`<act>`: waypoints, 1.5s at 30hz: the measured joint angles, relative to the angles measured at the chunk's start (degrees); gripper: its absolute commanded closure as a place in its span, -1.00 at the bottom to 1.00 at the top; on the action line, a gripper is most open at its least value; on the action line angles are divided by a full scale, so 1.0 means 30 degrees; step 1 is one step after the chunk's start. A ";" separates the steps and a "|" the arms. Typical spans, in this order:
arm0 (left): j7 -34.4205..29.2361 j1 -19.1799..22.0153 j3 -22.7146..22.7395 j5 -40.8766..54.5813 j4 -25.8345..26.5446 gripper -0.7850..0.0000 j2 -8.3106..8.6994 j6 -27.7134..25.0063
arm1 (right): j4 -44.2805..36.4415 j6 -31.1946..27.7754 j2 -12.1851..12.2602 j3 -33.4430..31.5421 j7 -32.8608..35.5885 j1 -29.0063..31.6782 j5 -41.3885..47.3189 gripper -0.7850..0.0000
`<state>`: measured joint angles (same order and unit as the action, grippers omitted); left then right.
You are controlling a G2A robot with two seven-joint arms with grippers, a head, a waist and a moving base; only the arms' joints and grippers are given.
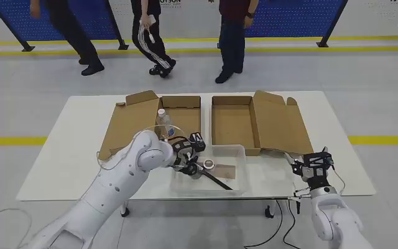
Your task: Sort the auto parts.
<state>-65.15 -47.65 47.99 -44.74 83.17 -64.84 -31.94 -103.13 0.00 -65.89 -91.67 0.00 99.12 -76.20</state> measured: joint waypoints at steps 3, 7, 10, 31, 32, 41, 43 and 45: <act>0.0166 -0.0725 0.0844 0.0066 0.1323 1.00 0.0306 0.0354 | 0.0000 0.0000 0.0000 0.0000 0.0000 0.0000 0.0000 -1.00; 0.0385 -0.1841 0.2022 0.0163 0.3060 1.00 0.0707 0.0753 | 0.0000 0.0000 0.0000 0.0000 0.0000 0.0000 0.0000 -1.00; 0.0569 -0.2725 0.2932 0.0353 0.4325 1.00 0.0992 0.0932 | 0.0000 0.0000 0.0000 0.0000 0.0000 0.0000 0.0000 -1.00; 0.3412 -0.6172 0.6989 -0.0205 0.9028 1.00 0.1976 0.2479 | 0.0000 0.0000 0.0000 0.0000 0.0000 0.0000 0.0000 -1.00; 0.3582 -0.6092 0.7018 -0.0282 0.8924 1.00 0.1973 0.2593 | 0.0000 0.0000 0.0000 0.0000 0.0000 0.0000 0.0000 -1.00; 0.4645 -0.4395 0.6312 -0.0988 0.7071 1.00 0.1761 0.3312 | 0.0000 0.0000 0.0000 0.0000 0.0000 0.0000 0.0000 -1.00; 0.4765 -0.3853 0.5946 -0.1052 0.6473 1.00 0.1668 0.3427 | 0.0000 0.0000 0.0000 0.0000 0.0000 0.0000 0.0000 -1.00; 0.4884 -0.3333 0.5568 -0.1092 0.5837 1.00 0.1568 0.3535 | 0.0000 0.0000 0.0000 0.0000 0.0000 0.0000 0.0000 -1.00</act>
<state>-50.49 -57.65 64.69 -48.01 100.68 -60.13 -21.34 -103.13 0.00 -65.89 -91.67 0.00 99.12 -76.20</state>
